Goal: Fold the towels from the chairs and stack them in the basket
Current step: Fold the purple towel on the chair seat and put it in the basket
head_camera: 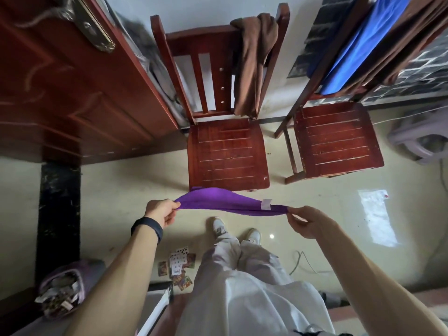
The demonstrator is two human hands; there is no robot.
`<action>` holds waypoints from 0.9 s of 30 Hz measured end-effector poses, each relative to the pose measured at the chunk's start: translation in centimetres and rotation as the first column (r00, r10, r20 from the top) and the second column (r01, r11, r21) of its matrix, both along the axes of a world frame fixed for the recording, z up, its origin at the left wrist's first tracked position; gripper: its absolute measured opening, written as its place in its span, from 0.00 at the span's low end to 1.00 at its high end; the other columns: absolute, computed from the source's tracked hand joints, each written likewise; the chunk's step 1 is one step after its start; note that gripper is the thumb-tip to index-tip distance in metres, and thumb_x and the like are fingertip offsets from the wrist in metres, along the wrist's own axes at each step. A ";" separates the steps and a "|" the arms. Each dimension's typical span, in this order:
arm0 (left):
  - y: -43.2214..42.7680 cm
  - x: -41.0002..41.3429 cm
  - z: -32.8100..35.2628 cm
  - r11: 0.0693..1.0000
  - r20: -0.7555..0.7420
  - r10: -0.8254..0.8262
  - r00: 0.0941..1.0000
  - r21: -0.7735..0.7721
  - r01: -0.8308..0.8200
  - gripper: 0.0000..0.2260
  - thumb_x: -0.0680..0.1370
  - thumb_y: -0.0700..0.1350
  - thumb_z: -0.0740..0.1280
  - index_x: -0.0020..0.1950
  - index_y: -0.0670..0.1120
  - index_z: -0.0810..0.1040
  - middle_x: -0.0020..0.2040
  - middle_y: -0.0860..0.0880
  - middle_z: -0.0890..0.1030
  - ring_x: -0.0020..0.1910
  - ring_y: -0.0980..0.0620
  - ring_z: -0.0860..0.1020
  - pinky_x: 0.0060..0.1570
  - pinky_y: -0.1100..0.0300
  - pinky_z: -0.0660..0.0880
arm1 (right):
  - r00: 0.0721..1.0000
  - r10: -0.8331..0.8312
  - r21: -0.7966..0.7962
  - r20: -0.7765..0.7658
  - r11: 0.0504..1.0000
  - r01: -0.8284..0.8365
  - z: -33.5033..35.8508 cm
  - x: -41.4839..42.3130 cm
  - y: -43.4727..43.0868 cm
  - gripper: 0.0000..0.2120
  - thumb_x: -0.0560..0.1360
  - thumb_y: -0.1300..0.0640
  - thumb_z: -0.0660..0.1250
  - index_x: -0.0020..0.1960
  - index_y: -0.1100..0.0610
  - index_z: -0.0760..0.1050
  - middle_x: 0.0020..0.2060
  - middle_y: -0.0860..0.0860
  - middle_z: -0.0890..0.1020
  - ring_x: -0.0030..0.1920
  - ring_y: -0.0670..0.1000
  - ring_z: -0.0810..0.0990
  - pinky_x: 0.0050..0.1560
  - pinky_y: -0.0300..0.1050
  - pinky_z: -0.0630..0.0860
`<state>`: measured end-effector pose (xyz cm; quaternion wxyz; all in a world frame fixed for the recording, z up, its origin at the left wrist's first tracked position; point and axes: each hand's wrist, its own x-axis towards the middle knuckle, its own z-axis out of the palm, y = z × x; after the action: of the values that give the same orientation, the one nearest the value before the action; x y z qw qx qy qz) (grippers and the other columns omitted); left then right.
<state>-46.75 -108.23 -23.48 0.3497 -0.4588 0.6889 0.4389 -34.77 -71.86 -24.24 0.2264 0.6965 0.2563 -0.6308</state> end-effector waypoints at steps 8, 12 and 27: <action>0.1 -1.6 -0.3 0.999 -0.012 -0.036 0.999 -0.024 0.036 0.08 0.76 0.36 0.71 0.39 0.43 0.76 0.17 0.53 0.73 0.17 0.58 0.71 0.31 0.61 0.69 | 0.996 0.088 -0.080 0.020 0.993 -0.087 -0.4 -1.2 0.4 0.06 0.78 0.69 0.65 0.44 0.70 0.76 0.36 0.59 0.81 0.40 0.52 0.79 0.35 0.46 0.82; -0.5 -2.1 0.1 0.998 0.029 -0.056 0.998 -0.006 0.056 0.05 0.75 0.37 0.72 0.41 0.42 0.78 0.19 0.53 0.74 0.20 0.57 0.72 0.29 0.63 0.71 | 0.993 0.121 -0.014 -0.002 0.993 -0.121 0.0 -2.1 0.5 0.03 0.78 0.71 0.63 0.45 0.69 0.75 0.38 0.59 0.79 0.40 0.52 0.79 0.34 0.46 0.82; 3.5 -17.5 8.4 0.980 -0.326 0.090 0.941 0.196 -0.026 0.05 0.77 0.41 0.67 0.44 0.49 0.80 0.38 0.50 0.76 0.35 0.55 0.73 0.39 0.61 0.72 | 0.892 0.099 0.273 -0.441 0.962 0.028 6.6 -21.5 4.2 0.11 0.72 0.73 0.65 0.52 0.63 0.78 0.53 0.58 0.81 0.48 0.51 0.84 0.36 0.41 0.83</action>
<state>-64.25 -104.76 -15.06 0.2571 -0.3630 0.6795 0.5835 -56.24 -67.62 -17.61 0.0745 0.5508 0.3987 -0.7294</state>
